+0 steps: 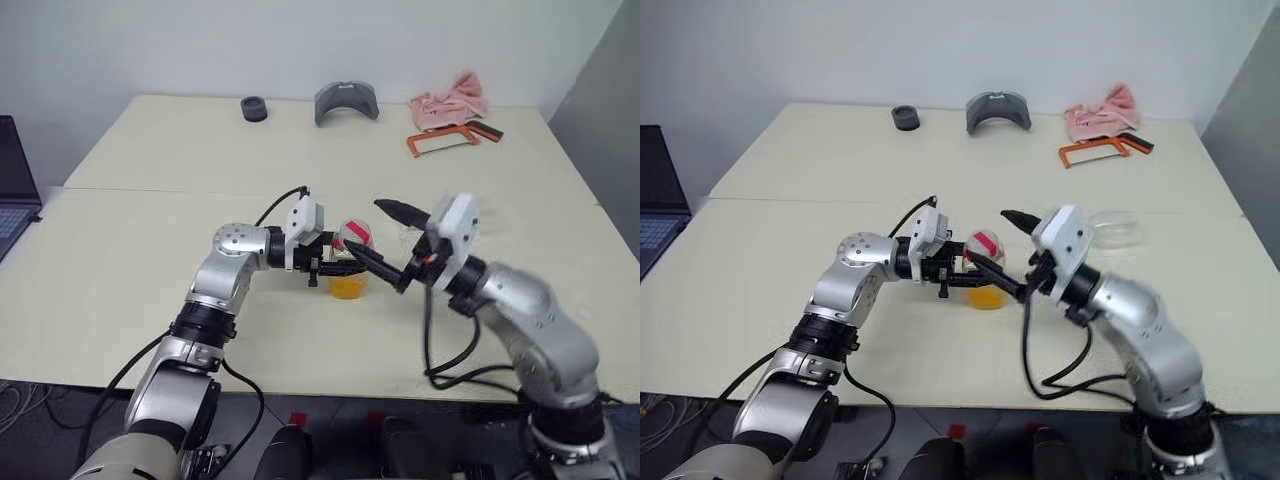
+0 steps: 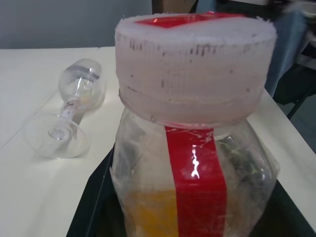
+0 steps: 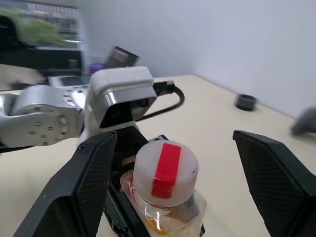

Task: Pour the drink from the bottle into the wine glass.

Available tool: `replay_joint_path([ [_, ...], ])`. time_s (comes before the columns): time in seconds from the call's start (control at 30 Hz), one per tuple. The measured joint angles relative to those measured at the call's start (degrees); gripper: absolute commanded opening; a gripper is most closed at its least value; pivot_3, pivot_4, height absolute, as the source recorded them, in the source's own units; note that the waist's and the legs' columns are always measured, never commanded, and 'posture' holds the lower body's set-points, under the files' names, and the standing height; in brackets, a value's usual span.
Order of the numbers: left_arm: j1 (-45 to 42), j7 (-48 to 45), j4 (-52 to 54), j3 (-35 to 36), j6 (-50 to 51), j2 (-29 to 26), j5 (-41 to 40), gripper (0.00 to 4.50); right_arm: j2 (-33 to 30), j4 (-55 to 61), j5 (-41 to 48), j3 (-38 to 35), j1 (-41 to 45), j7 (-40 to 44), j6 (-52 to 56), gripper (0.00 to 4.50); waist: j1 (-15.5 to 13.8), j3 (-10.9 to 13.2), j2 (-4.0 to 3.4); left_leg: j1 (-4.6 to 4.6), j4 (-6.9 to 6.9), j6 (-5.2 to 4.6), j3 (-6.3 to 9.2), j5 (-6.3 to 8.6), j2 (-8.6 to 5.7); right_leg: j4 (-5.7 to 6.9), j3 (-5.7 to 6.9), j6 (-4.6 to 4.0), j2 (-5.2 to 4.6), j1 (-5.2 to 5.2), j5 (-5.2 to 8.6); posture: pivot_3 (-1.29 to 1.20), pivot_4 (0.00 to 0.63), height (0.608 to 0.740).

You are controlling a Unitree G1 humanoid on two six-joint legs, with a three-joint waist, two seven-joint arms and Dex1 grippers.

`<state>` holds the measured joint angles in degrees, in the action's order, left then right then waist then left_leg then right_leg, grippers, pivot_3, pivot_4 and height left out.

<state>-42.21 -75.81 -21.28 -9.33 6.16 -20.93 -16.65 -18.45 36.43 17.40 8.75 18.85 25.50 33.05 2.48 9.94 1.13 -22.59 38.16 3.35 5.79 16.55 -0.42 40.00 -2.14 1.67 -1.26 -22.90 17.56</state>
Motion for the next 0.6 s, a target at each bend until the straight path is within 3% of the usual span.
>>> replay_joint_path([
  [0.23, -1.28, -0.01, -1.04, 0.0, -0.18, 0.54, 0.04, 1.79, 7.36, -0.07, -11.23, 6.76, -3.66, -12.3, -0.85, 4.03, 0.46, 0.0, 0.0, 0.01, 0.0, 0.02, -0.04, -0.12, 0.01, 0.1, -0.02, 0.0, 0.07, -0.06, 0.0, 0.0, 0.15, 0.74],
  [0.5, -1.81, -0.11, -1.16, 0.0, -0.14, 0.54, 0.05, 1.79, 11.87, -0.3, -14.04, 8.2, -5.09, -15.98, -2.0, 4.03, 0.71, 0.0, 0.0, -0.01, -0.01, 0.03, -0.06, -0.12, 0.02, 0.11, -0.04, 0.0, 0.06, -0.12, 0.0, 0.0, 0.15, 0.74],
  [0.6, -1.94, -0.17, -1.18, 0.0, -0.14, 0.58, 0.06, 1.79, 12.5, -0.39, -14.05, 8.34, -5.51, -16.01, -2.5, 3.46, 0.74, 0.0, 0.0, -0.02, -0.02, 0.02, -0.08, -0.12, 0.02, 0.12, -0.06, 0.0, 0.06, -0.14, 0.0, 0.0, 0.15, 0.74],
])
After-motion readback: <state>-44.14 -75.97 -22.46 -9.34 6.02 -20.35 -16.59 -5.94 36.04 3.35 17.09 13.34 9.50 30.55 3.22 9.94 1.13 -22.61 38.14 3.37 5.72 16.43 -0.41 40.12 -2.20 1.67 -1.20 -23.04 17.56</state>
